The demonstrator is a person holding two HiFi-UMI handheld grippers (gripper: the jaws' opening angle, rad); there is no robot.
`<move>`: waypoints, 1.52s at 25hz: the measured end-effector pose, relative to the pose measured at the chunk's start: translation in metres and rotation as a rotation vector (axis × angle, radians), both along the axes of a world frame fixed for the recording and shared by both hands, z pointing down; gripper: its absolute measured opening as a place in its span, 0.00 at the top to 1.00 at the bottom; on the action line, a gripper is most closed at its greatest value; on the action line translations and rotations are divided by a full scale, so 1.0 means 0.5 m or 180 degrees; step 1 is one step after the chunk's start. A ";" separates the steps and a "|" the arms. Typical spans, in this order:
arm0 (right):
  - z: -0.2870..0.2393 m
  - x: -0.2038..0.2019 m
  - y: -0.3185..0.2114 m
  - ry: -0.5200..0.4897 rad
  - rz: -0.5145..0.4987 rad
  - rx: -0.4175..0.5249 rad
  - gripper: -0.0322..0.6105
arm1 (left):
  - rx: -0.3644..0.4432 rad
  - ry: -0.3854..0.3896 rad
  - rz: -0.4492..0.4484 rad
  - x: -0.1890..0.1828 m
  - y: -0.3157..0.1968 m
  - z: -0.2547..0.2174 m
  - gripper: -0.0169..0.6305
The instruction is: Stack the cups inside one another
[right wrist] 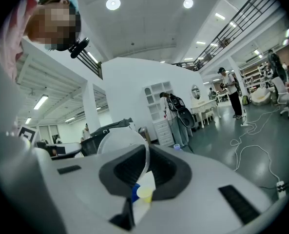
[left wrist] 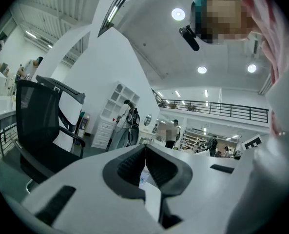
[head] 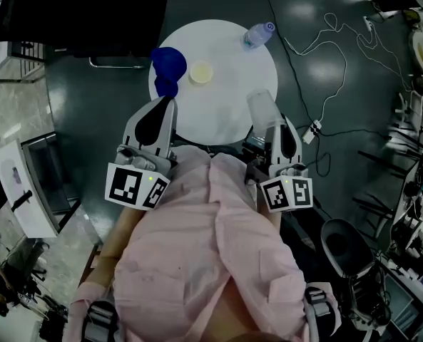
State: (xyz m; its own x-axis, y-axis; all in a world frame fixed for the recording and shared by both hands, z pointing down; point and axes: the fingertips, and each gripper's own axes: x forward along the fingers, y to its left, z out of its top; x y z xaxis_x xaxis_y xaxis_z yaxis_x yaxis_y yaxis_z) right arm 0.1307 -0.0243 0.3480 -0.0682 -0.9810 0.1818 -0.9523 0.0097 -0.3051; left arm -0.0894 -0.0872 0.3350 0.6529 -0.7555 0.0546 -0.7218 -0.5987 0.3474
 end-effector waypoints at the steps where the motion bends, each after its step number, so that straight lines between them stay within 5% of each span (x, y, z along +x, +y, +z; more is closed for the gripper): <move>1: 0.000 0.002 0.000 -0.0007 -0.0008 -0.0006 0.89 | 0.0001 0.0004 -0.0008 -0.001 0.000 0.000 0.94; 25: 0.004 0.023 -0.082 0.0348 -0.0616 -0.0381 0.89 | -0.0022 -0.0004 0.0057 0.013 -0.014 0.004 0.95; 38: -0.019 0.055 -0.120 0.0662 -0.0652 -0.0478 0.89 | -0.0057 0.0057 0.0303 0.046 -0.025 0.008 0.95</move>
